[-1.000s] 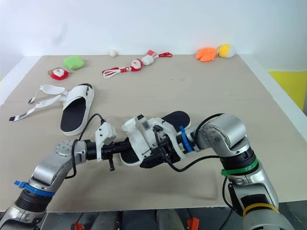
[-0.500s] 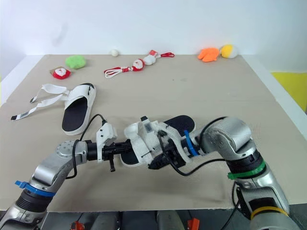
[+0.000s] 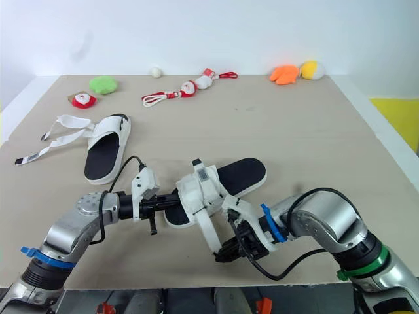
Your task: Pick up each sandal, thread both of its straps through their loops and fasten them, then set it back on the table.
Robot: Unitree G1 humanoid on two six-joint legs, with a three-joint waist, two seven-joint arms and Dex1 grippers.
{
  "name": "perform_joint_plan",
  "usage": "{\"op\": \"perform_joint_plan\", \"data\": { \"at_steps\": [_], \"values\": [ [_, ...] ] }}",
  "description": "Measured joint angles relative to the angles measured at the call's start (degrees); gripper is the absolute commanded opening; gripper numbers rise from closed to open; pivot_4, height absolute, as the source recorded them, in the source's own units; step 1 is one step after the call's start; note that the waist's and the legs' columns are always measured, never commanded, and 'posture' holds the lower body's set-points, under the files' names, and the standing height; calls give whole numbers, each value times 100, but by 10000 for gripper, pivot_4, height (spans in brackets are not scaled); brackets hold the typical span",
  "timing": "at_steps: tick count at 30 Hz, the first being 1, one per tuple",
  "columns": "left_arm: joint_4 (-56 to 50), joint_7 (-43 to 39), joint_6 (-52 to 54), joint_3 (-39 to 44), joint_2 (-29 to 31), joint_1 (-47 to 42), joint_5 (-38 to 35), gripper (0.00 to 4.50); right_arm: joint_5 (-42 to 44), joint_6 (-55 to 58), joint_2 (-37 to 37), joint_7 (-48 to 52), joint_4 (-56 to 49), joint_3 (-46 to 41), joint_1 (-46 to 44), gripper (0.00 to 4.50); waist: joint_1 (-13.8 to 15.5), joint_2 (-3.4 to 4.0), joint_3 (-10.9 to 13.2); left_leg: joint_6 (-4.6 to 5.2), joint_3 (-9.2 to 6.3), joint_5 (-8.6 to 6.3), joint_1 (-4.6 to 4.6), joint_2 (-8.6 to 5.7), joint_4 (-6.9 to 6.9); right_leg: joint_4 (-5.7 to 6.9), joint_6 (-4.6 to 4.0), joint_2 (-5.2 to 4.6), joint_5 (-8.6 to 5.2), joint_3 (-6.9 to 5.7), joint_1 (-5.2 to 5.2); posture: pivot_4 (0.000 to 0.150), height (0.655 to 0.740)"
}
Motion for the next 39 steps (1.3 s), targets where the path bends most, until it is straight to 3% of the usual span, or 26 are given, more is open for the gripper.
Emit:
{"op": "perform_joint_plan", "data": {
  "at_steps": [3,5,8,13,19,27,31,32,34,35,36,37,39],
  "values": [
    [4,7,1,0,-1,0,2,0,-1323,-2578,-770,799,22,150,444,35671,2,-2,-1,-3,5,-1,3,0,2,-2,-12,-4,-12,0,1,1500,7400],
    [5,8,3,5,8,15,5,0,-1910,-3959,-910,1221,376,55,633,44508,-1,-3,0,-3,13,-1,11,0,3,-2,-6,-6,-9,1,1,1500,7400],
    [10,7,3,10,17,22,8,0,-2238,-5422,-812,1647,899,-162,776,44508,-5,-2,0,-3,14,-1,16,2,3,-1,-1,-5,-5,2,3,1500,7400],
    [34,5,4,3,30,12,16,0,-2882,-10901,579,2014,2656,-842,405,44508,-26,-10,6,-3,19,-1,60,2,-2,-2,-5,-5,-8,6,46,1500,7400],
    [29,6,3,-32,18,23,12,0,-3731,-15607,1031,1705,4527,-322,-504,44508,-25,-12,10,-6,19,-3,103,-1,-25,-5,-31,-5,-23,15,86,1500,7400],
    [35,4,3,-32,22,20,14,0,-5305,-16270,1316,577,4612,-206,-491,44508,-11,-12,9,-7,22,-3,115,-6,-28,-4,-45,-9,-19,29,95,1500,7400],
    [51,4,3,-30,22,18,12,0,-5958,-16293,1327,-76,4400,-163,-421,32895,-11,-13,8,-6,22,-3,125,-5,-29,-4,-46,-8,-19,29,101,1500,7400],
    [51,4,3,-30,22,17,12,0,-6142,-16299,1322,-317,4325,-140,-390,26900,-12,-13,8,-6,24,-3,125,-5,-29,-4,-46,-8,-19,31,101,1500,7400],
    [51,3,3,-30,22,15,12,0,-6231,-16303,1308,-440,4298,-122,-389,22903,-12,-13,8,-6,25,-3,125,-6,-29,-4,-46,-9,-19,33,101,1500,7400],
    [51,4,3,-32,22,16,11,0,-6371,-16305,1200,-700,4224,-19,-385,16530,-11,-13,8,-6,25,-3,125,-7,-29,-4,-46,-10,-19,33,101,1500,7400],
    [51,2,3,-31,22,16,10,0,-6478,-16307,1112,-889,4188,65,-379,15099,-12,-13,8,-6,25,-3,125,-7,-29,-4,-47,-10,-19,33,101,1500,7400],
    [51,1,3,-30,24,16,11,0,-6548,-16316,1072,-1038,4162,95,-372,9608,-12,-13,8,-6,26,-3,125,-7,-29,-4,-47,-9,-19,34,101,1500,7400],
    [52,3,3,-29,23,17,11,0,-6555,-16327,912,-1345,4107,246,-391,3736,-12,-13,8,-6,26,-3,126,-7,-29,-4,-47,-9,-19,34,101,1500,7400]
  ]
}}
